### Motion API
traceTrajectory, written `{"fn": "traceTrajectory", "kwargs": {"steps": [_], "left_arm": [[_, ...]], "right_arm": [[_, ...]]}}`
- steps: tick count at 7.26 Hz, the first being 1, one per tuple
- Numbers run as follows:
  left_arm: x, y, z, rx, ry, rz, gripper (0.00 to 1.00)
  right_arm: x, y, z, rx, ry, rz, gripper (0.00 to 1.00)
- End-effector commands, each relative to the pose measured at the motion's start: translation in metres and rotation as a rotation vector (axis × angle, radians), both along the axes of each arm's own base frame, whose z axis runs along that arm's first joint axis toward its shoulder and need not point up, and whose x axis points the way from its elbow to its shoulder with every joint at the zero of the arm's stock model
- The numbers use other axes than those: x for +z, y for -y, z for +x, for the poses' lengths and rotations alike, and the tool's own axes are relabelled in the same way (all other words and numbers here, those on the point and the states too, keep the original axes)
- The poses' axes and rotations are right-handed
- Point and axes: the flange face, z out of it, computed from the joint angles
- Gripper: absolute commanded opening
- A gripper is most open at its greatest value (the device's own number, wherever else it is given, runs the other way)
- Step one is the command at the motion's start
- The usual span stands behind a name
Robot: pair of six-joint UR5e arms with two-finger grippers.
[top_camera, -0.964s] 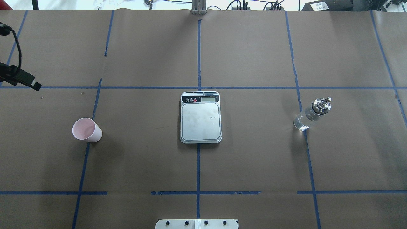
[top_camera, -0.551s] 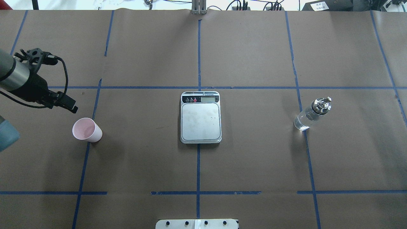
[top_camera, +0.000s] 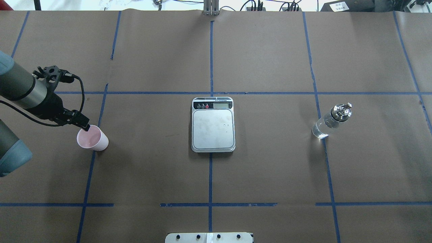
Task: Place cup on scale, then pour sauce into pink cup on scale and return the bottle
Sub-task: 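Reach the left gripper down to the pink paper cup and grasp it, then lift the pink cup with the left gripper and carry it onto the scale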
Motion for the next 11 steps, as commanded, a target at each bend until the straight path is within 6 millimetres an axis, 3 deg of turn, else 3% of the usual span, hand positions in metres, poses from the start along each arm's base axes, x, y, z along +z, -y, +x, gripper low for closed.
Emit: {"fn": "traceTrajectory", "kwargs": {"steps": [1,2,3,4,5,7,8,9,10,11], "left_arm": [[0.005,-0.007,0.016,0.033,0.007,-0.005,0.90],[0.007,-0.010,0.021,0.041,0.010,-0.010,0.85],[0.007,-0.014,0.026,0.052,0.011,-0.011,0.66],[0.007,-0.014,0.026,0.055,0.010,-0.007,0.04],[0.009,-0.014,0.026,0.055,0.013,-0.011,0.00],[-0.011,-0.004,0.022,0.029,-0.005,0.001,0.00],[-0.048,0.029,0.002,-0.045,-0.043,0.031,0.00],[-0.096,0.042,0.006,-0.095,-0.063,0.016,0.00],[-0.143,0.047,0.013,-0.161,-0.106,-0.026,0.00],[-0.193,0.042,0.041,-0.219,-0.141,-0.061,0.00]], "right_arm": [[0.001,0.001,-0.002,-0.003,0.000,0.000,1.00],[0.001,0.002,-0.001,-0.001,-0.001,0.007,1.00],[0.000,0.002,-0.002,-0.003,0.001,0.009,1.00],[-0.001,0.004,-0.001,-0.001,-0.001,0.012,1.00],[-0.003,0.005,-0.001,-0.001,0.000,0.015,1.00],[-0.003,0.006,-0.002,-0.003,0.000,0.015,1.00],[-0.004,0.006,-0.002,-0.003,0.000,0.017,1.00],[-0.005,0.007,-0.002,-0.003,0.000,0.021,1.00],[-0.005,0.007,-0.002,-0.003,0.000,0.020,1.00],[-0.006,0.007,-0.002,-0.003,0.002,0.023,1.00]]}}
